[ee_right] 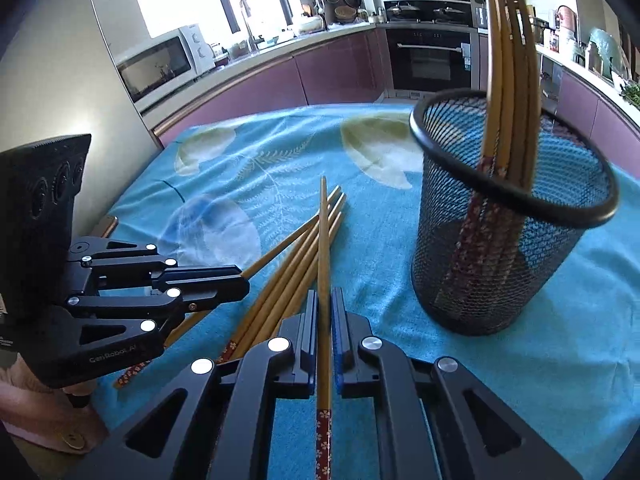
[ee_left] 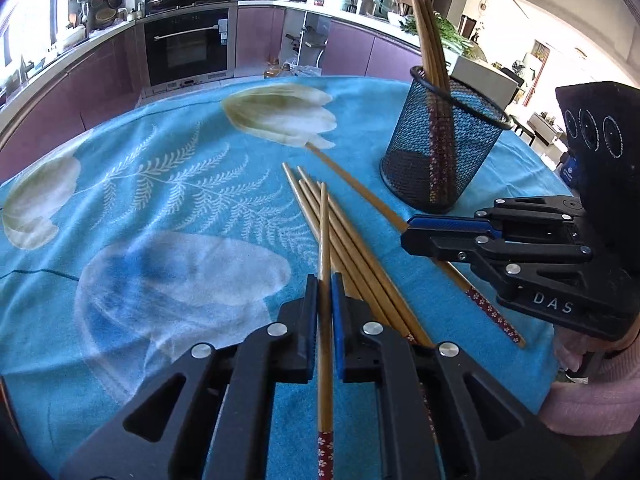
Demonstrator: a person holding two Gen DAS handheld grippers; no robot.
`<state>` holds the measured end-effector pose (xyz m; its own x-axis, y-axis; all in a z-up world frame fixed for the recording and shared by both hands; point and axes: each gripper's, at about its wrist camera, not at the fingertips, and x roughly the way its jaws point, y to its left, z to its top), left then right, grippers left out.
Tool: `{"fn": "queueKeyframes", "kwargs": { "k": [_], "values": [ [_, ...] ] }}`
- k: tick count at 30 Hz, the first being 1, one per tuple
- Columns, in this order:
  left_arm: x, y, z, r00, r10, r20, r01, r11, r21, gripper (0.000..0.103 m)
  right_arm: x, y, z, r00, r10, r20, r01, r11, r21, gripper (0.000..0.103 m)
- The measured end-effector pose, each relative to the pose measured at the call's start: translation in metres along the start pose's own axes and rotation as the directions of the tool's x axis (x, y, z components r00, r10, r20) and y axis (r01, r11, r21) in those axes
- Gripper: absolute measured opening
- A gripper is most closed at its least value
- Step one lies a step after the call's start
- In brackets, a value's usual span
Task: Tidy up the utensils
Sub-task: 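Lift both held chopsticks upright and carry them over the black mesh cup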
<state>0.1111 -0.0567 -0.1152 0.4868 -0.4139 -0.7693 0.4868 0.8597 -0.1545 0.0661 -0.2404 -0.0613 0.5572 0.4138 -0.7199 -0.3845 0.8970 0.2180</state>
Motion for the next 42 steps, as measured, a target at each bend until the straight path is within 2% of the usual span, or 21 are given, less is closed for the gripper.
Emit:
{"fn": "queueKeyframes", "kwargs": {
  "k": [9, 18, 23, 42],
  "values": [
    [-0.038, -0.005, 0.015, 0.993, -0.075, 0.09, 0.074, 0.997, 0.013, 0.007, -0.046, 0.0, 0.011, 0.99, 0.031, 0.135, -0.033, 0.999, 0.018, 0.006],
    [-0.088, -0.009, 0.031, 0.964, -0.166, 0.207, 0.16, 0.986, 0.045, 0.007, -0.079, -0.01, 0.015, 0.971, 0.037, 0.235, -0.049, 0.998, 0.042, 0.006],
    [-0.11, -0.013, 0.036, 0.948, -0.186, 0.258, 0.174, 0.982, 0.066, 0.007, -0.091, -0.015, 0.017, 0.96, 0.038, 0.276, -0.054, 0.997, 0.05, 0.006],
    [-0.128, -0.044, 0.095, 0.897, -0.269, 0.351, 0.236, 0.962, 0.135, 0.007, -0.136, -0.033, 0.047, 0.918, -0.004, 0.398, 0.003, 1.0, 0.002, 0.006]
  ]
}}
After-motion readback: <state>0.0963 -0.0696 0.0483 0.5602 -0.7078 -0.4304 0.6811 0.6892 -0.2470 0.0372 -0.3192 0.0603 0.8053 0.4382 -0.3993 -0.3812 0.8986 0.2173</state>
